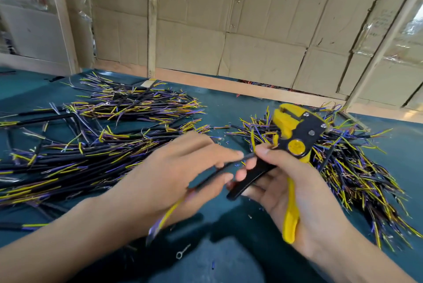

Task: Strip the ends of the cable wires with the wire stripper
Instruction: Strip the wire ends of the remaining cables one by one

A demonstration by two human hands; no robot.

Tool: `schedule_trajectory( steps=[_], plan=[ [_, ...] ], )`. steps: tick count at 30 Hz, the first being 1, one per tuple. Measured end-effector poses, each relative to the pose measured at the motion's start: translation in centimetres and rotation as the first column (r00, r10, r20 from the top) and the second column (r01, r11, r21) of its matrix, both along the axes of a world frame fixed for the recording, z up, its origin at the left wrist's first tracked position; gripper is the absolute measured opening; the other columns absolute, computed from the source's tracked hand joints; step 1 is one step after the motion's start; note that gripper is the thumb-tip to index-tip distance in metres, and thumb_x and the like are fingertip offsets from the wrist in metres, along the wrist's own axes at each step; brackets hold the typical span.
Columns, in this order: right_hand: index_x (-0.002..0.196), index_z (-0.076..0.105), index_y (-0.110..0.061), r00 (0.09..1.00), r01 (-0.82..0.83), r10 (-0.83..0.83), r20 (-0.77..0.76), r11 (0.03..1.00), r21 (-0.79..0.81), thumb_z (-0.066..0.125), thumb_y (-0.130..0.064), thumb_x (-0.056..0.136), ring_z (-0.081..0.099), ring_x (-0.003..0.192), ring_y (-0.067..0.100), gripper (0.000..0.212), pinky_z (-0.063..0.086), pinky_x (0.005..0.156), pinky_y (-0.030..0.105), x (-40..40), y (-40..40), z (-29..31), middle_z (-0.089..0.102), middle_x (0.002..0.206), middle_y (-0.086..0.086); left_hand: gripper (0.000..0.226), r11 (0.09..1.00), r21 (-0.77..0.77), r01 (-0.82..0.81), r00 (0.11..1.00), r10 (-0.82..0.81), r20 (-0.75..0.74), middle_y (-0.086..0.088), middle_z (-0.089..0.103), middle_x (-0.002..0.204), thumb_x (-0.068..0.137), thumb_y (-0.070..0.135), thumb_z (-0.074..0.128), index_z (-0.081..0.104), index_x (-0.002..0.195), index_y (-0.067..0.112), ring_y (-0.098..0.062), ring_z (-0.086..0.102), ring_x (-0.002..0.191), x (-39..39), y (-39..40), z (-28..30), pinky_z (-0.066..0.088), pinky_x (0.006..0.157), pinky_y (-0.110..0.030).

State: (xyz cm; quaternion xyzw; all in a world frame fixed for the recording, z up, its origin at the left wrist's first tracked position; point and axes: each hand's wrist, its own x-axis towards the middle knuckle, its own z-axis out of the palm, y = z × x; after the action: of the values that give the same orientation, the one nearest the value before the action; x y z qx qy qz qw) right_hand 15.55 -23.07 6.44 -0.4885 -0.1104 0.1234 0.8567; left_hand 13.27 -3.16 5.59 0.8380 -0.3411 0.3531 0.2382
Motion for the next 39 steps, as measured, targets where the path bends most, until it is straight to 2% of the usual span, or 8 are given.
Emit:
schedule_trajectory(
  steps=[7, 15, 24, 28, 31, 33, 36, 39],
  plan=[
    [0.102, 0.06, -0.009, 0.859, 0.511, -0.512, 0.003, 0.857, 0.062, 0.064, -0.011, 0.095, 0.075, 0.083, 0.03, 0.008, 0.063, 0.07, 0.043, 2.9, -5.2, 2.7, 0.075, 0.095, 0.012, 0.045, 0.685, 0.544, -0.484, 0.734, 0.657, -0.175, 0.014, 0.054, 0.104, 0.093, 0.064, 0.035, 0.056, 0.122, 0.037, -0.016, 0.046, 0.105, 2.4, 4.8, 0.5, 0.043, 0.091, -0.036],
    [0.116, 0.06, -0.001, 0.75, 0.661, -0.658, -0.066, 0.749, 0.044, 0.067, -0.006, 0.094, 0.077, 0.089, 0.033, 0.024, 0.063, 0.064, 0.041, 3.2, -6.7, 4.0, 0.073, 0.112, 0.007, 0.043, 0.569, 0.613, -0.548, 0.692, 0.72, -0.05, 0.007, 0.047, 0.12, 0.099, 0.055, 0.034, 0.041, 0.137, 0.039, -0.021, 0.041, 0.116, 3.1, 3.8, -1.3, 0.035, 0.091, -0.039],
    [0.076, 0.068, -0.016, 0.683, 0.692, -0.657, 0.319, 0.722, 0.006, 0.052, 0.009, 0.097, 0.068, 0.061, 0.023, 0.036, 0.064, 0.072, 0.039, 1.3, -4.3, 3.7, 0.073, 0.077, 0.0, 0.015, 0.579, 0.538, -0.612, 0.728, 0.678, 0.099, -0.006, 0.053, 0.089, 0.084, 0.029, 0.066, 0.064, 0.086, 0.014, -0.031, 0.05, 0.088, 2.5, 2.4, -1.3, 0.038, 0.07, -0.041],
    [0.119, 0.063, -0.001, 0.707, 0.638, -0.577, 0.409, 0.77, -0.017, 0.055, 0.012, 0.094, 0.067, 0.066, 0.032, 0.029, 0.06, 0.07, 0.045, 0.9, -3.2, 1.9, 0.07, 0.077, 0.004, 0.013, 0.835, 0.26, -0.484, 0.874, 0.474, 0.105, -0.002, 0.051, 0.094, 0.094, 0.027, 0.057, 0.062, 0.096, 0.015, -0.024, 0.052, 0.086, 1.9, 2.0, -0.5, 0.046, 0.077, -0.038],
    [0.099, 0.065, -0.005, 0.767, 0.549, -0.46, 0.447, 0.831, -0.087, 0.059, 0.011, 0.092, 0.067, 0.065, 0.036, 0.019, 0.059, 0.071, 0.052, 0.5, -2.4, 0.9, 0.07, 0.079, 0.01, 0.01, 0.958, -0.154, -0.242, 0.962, 0.217, -0.164, 0.013, 0.052, 0.092, 0.103, 0.032, 0.046, 0.054, 0.105, 0.026, -0.004, 0.051, 0.082, 1.0, 1.2, 0.5, 0.039, 0.078, -0.011],
    [0.091, 0.067, -0.006, 0.823, 0.466, -0.358, 0.441, 0.869, -0.166, 0.068, -0.001, 0.088, 0.067, 0.064, 0.039, 0.006, 0.059, 0.069, 0.057, 0.0, -1.7, 0.2, 0.069, 0.083, 0.019, 0.012, 0.875, -0.452, -0.173, 0.939, 0.007, -0.345, 0.01, 0.063, 0.088, 0.1, 0.039, 0.046, 0.05, 0.102, 0.028, -0.007, 0.052, 0.067, 0.9, 0.4, 0.9, 0.041, 0.064, -0.015],
    [0.085, 0.068, -0.01, 0.92, 0.262, -0.166, 0.356, 0.934, -0.242, 0.081, -0.01, 0.077, 0.067, 0.065, 0.038, 0.016, 0.061, 0.066, 0.053, -0.8, -0.5, -0.8, 0.074, 0.091, 0.018, 0.014, 0.461, -0.878, -0.128, 0.809, -0.464, -0.362, 0.002, 0.066, 0.077, 0.094, 0.025, 0.05, 0.054, 0.101, 0.013, -0.014, 0.048, 0.06, 0.8, -0.3, 1.9, 0.04, 0.051, -0.024],
    [0.087, 0.07, -0.019, 0.966, 0.009, 0.056, 0.252, 0.968, -0.25, 0.078, -0.017, 0.08, 0.067, 0.068, 0.039, 0.011, 0.058, 0.07, 0.05, -1.6, 0.3, -1.3, 0.074, 0.1, 0.024, 0.013, 0.231, -0.96, -0.157, 0.728, -0.63, -0.27, -0.002, 0.063, 0.076, 0.093, 0.017, 0.05, 0.055, 0.101, 0.009, -0.016, 0.05, 0.062, 0.8, -0.3, 2.3, 0.044, 0.049, -0.024]
  ],
)
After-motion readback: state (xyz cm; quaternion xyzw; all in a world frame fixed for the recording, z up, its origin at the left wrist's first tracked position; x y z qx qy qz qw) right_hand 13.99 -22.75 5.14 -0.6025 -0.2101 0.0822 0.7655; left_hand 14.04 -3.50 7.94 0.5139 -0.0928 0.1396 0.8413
